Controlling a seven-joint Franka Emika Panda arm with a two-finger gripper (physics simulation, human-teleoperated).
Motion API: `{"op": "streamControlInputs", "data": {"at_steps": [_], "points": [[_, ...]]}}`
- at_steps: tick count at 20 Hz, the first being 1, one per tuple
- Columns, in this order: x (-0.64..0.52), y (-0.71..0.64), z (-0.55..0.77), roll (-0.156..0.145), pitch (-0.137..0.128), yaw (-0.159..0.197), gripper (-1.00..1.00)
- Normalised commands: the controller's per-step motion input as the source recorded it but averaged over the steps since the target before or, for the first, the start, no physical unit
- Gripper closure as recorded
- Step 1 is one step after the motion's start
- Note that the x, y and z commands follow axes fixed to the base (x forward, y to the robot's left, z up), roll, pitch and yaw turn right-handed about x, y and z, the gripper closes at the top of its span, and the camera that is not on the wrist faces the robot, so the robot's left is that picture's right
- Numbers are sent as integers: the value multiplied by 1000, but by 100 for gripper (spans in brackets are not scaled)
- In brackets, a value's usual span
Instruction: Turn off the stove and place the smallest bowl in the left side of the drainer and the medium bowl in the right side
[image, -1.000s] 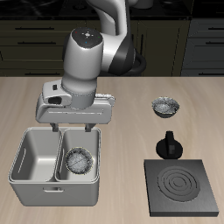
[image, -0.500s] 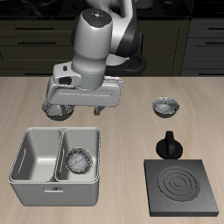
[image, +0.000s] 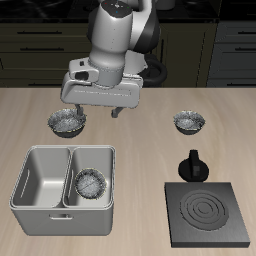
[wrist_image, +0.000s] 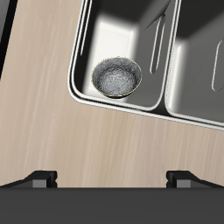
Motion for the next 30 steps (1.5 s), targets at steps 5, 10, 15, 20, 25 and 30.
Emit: {"op": "streamControlInputs", "data": {"at_steps": [5,10,15,20,25,30], "points": [[-514,109,-36,-4,-26,-11,-100],[-518,113,-15,4,-33,-14,-100],[-387,8,30,-19,-58,-1,-100],[-339,6,-44,12,-20,6,-100],[-339,35,-10,28,-29,26,-100],[-333,132,-30,85,10,10,-100]]}}
